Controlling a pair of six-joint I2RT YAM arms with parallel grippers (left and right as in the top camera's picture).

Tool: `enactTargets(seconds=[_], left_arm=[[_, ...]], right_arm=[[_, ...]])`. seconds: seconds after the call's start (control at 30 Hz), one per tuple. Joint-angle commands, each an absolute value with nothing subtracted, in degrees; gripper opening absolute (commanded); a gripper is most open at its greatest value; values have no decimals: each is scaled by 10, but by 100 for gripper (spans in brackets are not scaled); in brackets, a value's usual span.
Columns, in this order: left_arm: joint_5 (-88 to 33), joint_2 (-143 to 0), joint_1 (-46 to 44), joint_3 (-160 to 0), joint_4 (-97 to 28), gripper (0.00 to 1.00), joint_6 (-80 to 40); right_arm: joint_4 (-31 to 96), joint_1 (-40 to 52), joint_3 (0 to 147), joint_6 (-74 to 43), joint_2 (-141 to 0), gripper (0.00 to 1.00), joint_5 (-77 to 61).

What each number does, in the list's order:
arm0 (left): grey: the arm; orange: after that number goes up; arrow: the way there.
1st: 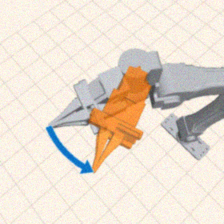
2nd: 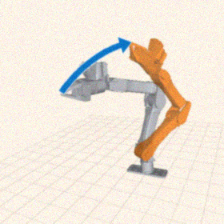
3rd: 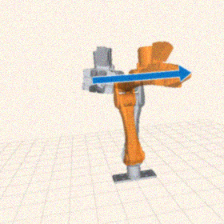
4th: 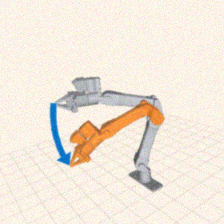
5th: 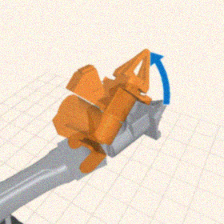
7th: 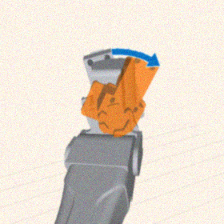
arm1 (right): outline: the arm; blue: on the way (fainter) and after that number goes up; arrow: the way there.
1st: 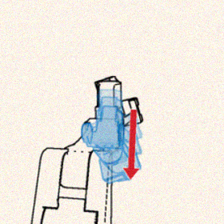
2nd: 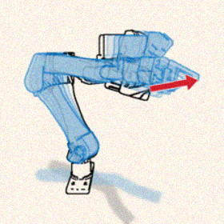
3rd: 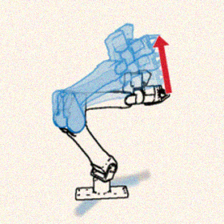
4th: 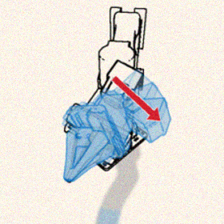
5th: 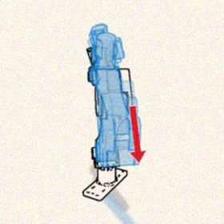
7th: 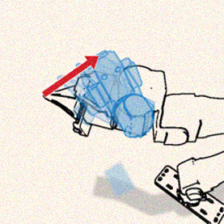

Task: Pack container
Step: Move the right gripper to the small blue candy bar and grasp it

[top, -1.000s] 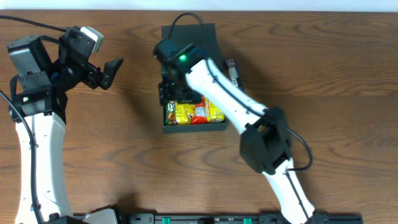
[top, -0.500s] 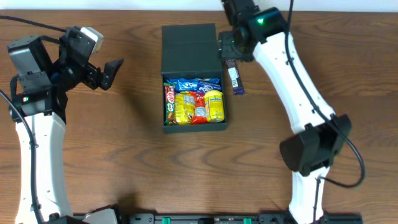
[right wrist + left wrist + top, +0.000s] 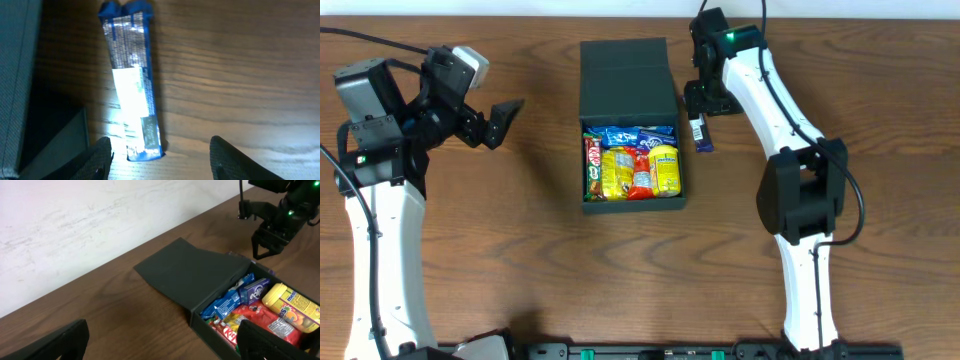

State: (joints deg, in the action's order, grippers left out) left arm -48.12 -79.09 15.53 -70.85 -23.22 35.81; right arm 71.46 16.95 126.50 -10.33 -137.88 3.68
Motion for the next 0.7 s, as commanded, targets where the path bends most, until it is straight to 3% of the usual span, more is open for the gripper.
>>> enactTargets(seconds=[0.0,0.33,0.5,0.67], left_arm=[[-496,-794,153,-712,-234,95,356],[-495,-794,153,-712,-234,95,356],[-491,-794,153,-712,-234,95,356],[-491,-794,153,-712,-234,95,356]], right_arm=[[710,170,1263,-80,-1401,62,17],[699,170,1263,-69,-1427,62,5],[693,170,1263,-67,-1437,51,6],[678,170,1263,-67,-1438,51,6]])
